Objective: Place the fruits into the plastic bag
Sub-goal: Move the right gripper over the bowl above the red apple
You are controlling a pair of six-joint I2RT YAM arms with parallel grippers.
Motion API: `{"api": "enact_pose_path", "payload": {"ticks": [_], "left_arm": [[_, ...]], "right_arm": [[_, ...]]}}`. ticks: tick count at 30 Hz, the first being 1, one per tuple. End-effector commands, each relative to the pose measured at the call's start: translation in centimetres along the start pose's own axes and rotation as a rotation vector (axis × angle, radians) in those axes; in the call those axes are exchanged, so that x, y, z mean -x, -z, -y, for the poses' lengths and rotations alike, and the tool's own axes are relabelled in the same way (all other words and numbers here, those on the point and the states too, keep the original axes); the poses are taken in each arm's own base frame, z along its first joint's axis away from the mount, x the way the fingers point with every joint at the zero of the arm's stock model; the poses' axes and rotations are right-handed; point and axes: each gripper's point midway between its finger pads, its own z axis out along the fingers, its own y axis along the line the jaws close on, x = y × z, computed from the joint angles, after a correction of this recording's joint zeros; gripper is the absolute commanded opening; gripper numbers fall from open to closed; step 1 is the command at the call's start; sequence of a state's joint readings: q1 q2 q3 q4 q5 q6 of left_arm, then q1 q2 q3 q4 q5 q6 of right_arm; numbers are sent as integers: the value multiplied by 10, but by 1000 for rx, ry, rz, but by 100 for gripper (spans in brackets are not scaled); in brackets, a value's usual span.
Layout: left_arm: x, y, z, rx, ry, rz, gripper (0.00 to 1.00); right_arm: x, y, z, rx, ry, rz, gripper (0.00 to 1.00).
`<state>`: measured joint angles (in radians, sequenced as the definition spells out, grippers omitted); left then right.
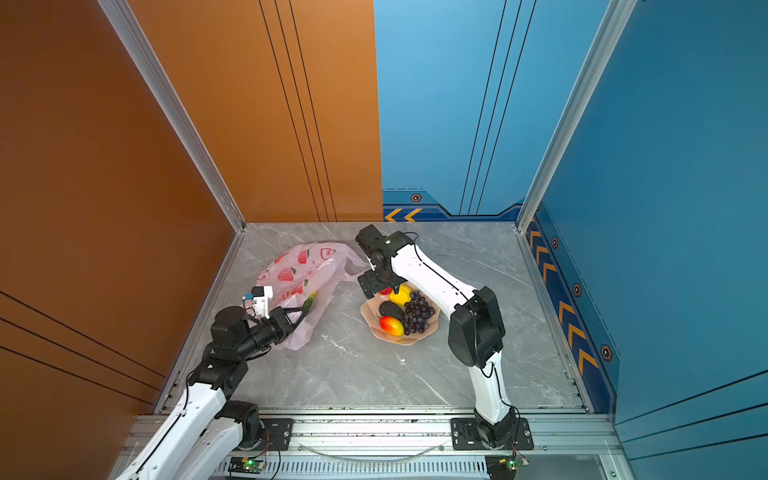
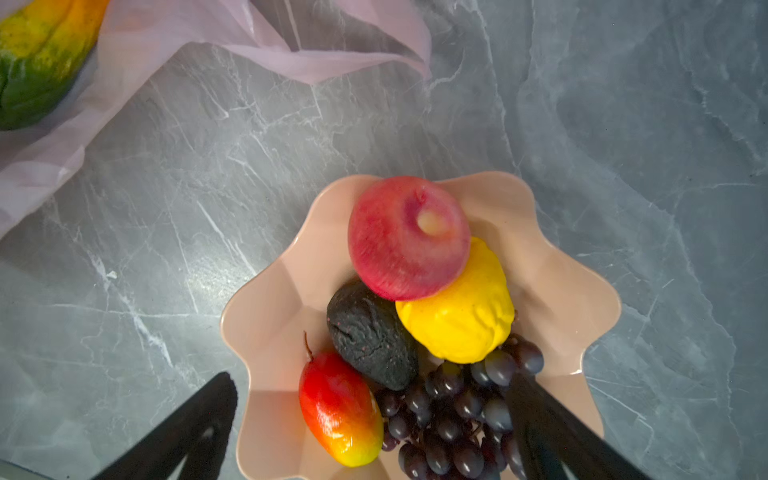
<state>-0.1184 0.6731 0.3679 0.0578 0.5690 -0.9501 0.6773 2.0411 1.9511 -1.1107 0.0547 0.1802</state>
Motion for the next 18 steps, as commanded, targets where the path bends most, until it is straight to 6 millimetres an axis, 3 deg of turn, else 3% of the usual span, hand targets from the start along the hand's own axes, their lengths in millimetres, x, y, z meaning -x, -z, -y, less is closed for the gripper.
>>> {"api": "enact_pose_path", "payload": {"ticks": [1, 7, 18], "left_arm": [[5, 2, 5, -11, -13, 24, 0], [5, 1, 4, -10, -14, 21, 0], [5, -1, 2, -10, -13, 18, 0]], "right_arm": [[6, -11, 11, 6, -54, -24, 99], [20, -27, 16, 54, -147, -15, 97], [23, -55, 12, 88, -189, -48, 90]]}}
